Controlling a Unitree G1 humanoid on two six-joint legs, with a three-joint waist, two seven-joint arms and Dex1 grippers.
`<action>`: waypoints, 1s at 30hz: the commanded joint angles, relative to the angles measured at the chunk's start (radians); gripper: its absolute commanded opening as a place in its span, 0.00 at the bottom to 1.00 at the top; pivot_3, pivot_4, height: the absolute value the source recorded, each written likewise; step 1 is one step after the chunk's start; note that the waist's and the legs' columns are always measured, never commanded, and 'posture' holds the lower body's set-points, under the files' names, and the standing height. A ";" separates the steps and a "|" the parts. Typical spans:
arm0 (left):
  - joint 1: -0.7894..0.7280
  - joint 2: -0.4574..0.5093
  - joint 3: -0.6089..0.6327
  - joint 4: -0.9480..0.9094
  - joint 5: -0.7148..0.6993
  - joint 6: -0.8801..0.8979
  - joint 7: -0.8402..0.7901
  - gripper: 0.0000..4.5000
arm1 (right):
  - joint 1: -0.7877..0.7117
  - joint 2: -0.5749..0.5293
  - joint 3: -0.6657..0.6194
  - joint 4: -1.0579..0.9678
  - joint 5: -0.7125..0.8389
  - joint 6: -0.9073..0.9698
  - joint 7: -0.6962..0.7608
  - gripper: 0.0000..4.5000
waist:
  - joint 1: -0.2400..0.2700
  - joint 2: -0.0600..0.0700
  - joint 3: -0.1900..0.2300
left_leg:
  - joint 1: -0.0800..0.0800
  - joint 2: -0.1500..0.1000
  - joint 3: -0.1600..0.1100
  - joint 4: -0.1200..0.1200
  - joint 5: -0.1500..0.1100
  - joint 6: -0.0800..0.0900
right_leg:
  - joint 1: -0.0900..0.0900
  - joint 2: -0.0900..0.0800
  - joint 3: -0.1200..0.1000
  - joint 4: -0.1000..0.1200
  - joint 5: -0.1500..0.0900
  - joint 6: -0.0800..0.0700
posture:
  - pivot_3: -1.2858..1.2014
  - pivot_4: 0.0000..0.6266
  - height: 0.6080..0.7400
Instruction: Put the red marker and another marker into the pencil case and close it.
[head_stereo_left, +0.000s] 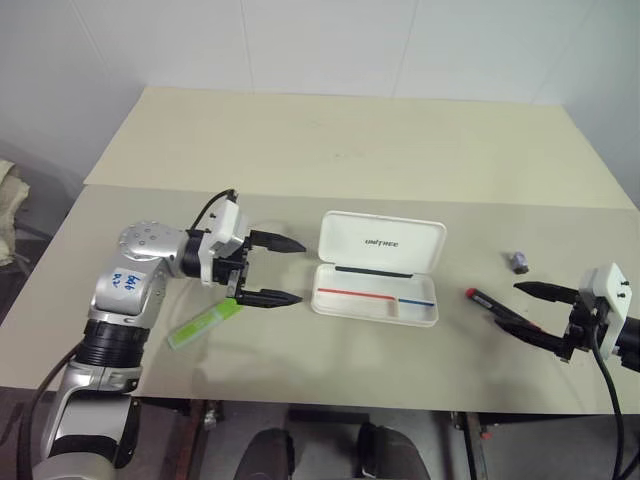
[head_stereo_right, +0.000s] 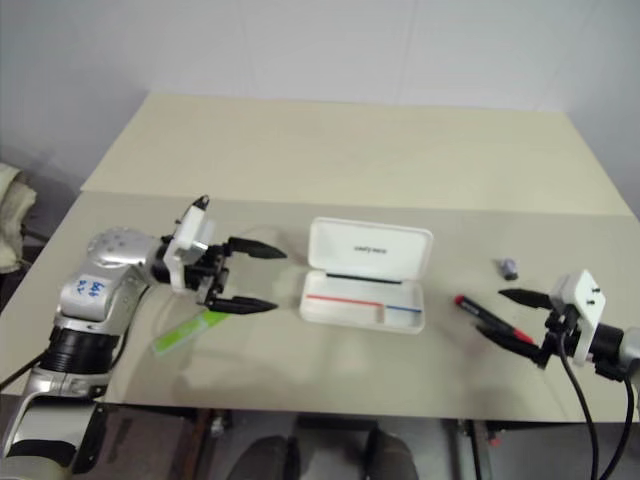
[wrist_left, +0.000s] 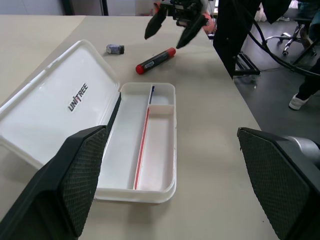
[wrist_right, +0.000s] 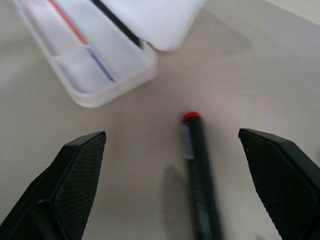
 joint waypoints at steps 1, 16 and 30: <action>-0.033 0.027 0.046 0.000 -0.042 -0.001 -0.012 0.99 | -0.046 -0.016 0.024 0.103 -0.037 -0.049 0.035 1.00 | -0.003 0.000 0.000 | 0.000 0.000 0.000 0.000 0.000 0.000 | 0.000 0.000 0.000 0.000 0.000 0.000 | 0.52 0.24 1.00; -0.041 0.036 0.068 0.008 -0.059 -0.022 -0.010 1.00 | -0.111 0.049 0.117 0.170 -0.061 -0.086 0.102 0.12 | -0.005 0.001 0.000 | 0.000 0.000 0.000 0.000 0.000 -0.001 | 0.000 0.000 0.000 0.000 0.000 0.000 | 0.52 0.24 1.00; 0.028 0.035 0.052 0.018 -0.016 -0.098 0.015 1.00 | -0.185 0.073 0.129 -0.247 0.066 0.083 0.008 0.12 | -0.006 0.001 0.001 | 0.000 0.001 0.000 0.000 0.000 -0.001 | 0.000 0.000 0.000 0.000 0.000 0.000 | 0.52 0.24 1.00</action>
